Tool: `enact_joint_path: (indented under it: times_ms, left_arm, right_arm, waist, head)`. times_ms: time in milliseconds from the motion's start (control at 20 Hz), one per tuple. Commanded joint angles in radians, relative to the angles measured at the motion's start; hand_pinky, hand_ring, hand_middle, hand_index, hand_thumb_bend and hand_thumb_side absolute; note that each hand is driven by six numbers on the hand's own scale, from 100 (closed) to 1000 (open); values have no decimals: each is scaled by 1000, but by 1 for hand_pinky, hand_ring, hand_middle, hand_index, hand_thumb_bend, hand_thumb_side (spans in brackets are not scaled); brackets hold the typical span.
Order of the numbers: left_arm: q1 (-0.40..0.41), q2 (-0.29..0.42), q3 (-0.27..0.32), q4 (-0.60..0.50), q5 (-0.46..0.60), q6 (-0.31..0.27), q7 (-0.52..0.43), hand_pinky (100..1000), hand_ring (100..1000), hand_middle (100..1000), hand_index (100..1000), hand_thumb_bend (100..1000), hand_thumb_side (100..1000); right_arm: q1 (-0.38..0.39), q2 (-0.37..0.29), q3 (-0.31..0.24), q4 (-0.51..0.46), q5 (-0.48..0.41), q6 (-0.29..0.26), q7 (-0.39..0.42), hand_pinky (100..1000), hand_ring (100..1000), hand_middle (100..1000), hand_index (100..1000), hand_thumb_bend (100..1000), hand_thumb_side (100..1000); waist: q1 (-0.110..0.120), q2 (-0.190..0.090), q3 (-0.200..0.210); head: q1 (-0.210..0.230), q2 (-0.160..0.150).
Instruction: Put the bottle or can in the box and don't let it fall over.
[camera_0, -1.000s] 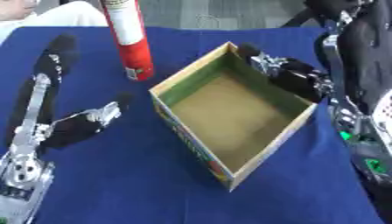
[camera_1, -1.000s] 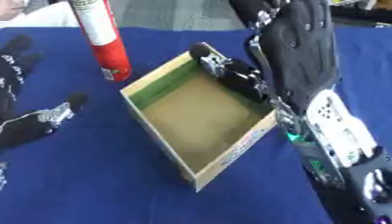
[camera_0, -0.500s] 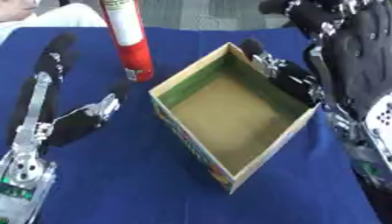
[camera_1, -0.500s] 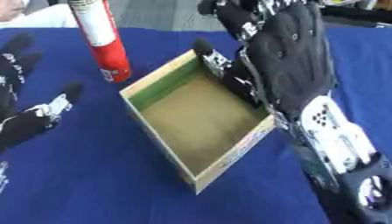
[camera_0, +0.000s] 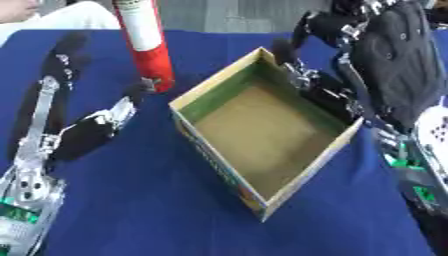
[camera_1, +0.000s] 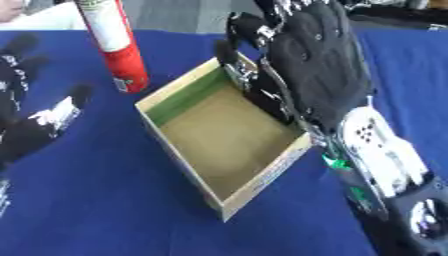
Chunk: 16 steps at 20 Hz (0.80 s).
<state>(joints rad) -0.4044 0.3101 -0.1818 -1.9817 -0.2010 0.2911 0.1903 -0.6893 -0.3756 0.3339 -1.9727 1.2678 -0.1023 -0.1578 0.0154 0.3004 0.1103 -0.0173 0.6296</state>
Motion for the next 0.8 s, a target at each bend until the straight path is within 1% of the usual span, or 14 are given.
enact_joint_path:
  times_ms: [50, 300, 350, 400, 600, 800]
  left_arm:
    - [-25, 6, 6, -18, 10, 15, 7, 1000, 929, 1000, 947, 559, 440]
    - [-46, 6, 4, -15, 2, 57, 6, 1000, 934, 1000, 954, 564, 472]
    - [-50, 6, 4, -12, -2, 64, 4, 1000, 935, 1000, 954, 566, 469]
    - [-55, 5, 3, -6, -6, 69, 3, 1000, 935, 1000, 954, 566, 474]
    - [-86, -1, 4, 29, -23, 83, 6, 1000, 936, 1000, 956, 572, 476]
    - [-103, -5, 3, 57, -29, 84, 12, 1000, 936, 1000, 957, 573, 474]
  right_arm:
    - [-19, -21, -15, -21, -14, -2, 21, 512, 226, 739, 407, 283, 100]
    - [-17, -21, -20, 7, -24, -3, 51, 550, 241, 781, 413, 224, 100]
    - [-17, -21, -21, 14, -31, -4, 57, 555, 243, 786, 413, 238, 100]
    - [-17, -21, -23, 23, -38, -6, 61, 559, 245, 790, 413, 213, 100]
    - [-26, -24, -35, 55, -62, -13, 61, 569, 247, 798, 400, 207, 100]
    - [-35, -29, -41, 79, -79, -20, 50, 569, 247, 798, 398, 199, 100]
  waist:
    - [0, -12, -2]
    - [1, -8, -5]
    - [1, -8, -5]
    - [1, -7, -5]
    - [2, -6, -6]
    - [1, -5, -8]
  head:
    - [8, -14]
    - [16, -20]
    - [17, -21]
    - [17, -22]
    - [17, -26]
    - [19, -28]
